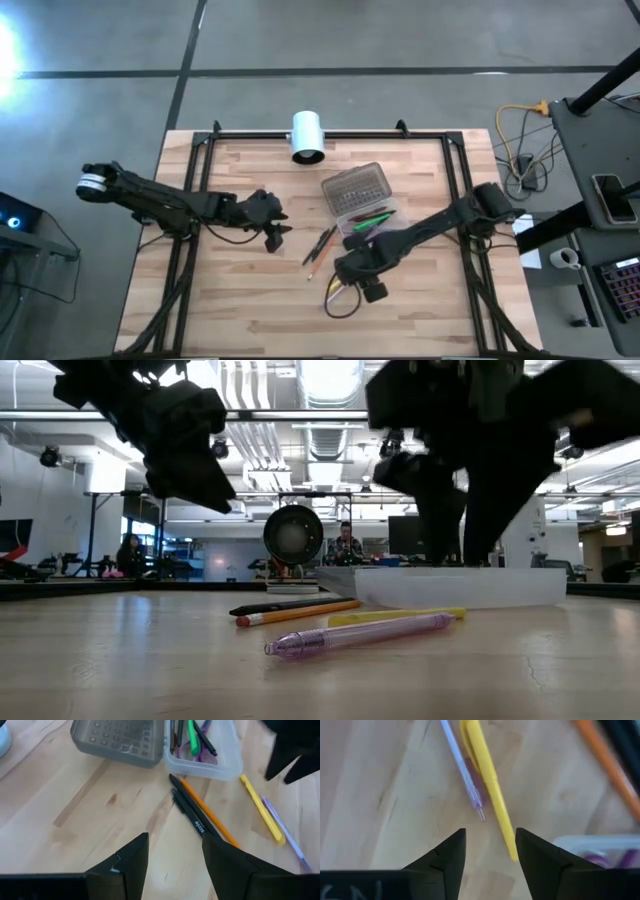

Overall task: Pick & place school supplies into a supply box
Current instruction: Put the yellow pen into the supply box

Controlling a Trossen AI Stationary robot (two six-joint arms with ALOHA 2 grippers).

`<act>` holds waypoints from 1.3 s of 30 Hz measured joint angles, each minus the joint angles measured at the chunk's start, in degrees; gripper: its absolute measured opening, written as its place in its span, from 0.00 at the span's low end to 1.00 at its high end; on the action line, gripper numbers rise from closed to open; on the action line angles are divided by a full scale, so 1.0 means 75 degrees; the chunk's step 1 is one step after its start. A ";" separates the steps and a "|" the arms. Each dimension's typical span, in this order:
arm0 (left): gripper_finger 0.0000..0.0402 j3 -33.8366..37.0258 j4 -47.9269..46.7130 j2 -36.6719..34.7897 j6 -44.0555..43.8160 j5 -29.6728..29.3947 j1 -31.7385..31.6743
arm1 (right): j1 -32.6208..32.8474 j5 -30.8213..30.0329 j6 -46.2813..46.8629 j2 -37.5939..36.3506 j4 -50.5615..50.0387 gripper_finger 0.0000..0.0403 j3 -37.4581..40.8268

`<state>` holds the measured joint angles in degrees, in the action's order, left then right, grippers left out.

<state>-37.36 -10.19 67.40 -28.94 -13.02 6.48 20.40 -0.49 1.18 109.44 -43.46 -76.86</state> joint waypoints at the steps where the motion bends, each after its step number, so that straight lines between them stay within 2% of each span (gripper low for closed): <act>1: 0.42 0.0000 0.0010 -0.0001 0.0037 0.0003 0.0000 | 0.0006 0.0006 -0.0007 0.0111 0.0016 0.42 -0.0012; 6: 0.42 0.0000 -0.0065 -0.0003 0.0049 0.0006 0.0000 | 0.0102 -0.0239 -0.0123 0.0518 0.0035 0.45 -0.0122; 11: 0.42 0.0000 -0.0103 0.0000 0.0049 0.0034 0.0000 | 0.0101 -0.0571 -0.0375 0.0731 0.0059 0.42 -0.0237; 28: 0.42 0.0000 -0.0129 0.0000 0.0049 0.0140 0.0000 | -0.0154 -0.0560 -0.0829 0.0780 0.0186 0.34 -0.0279; 39: 0.42 0.0000 -0.0185 -0.0001 0.0046 0.0147 0.0000 | -0.0171 -0.0089 -0.0809 0.1076 0.0438 0.32 -0.0291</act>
<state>-37.36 -11.57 67.39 -28.60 -11.92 6.48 19.12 -1.16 -4.89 117.51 -40.18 -79.04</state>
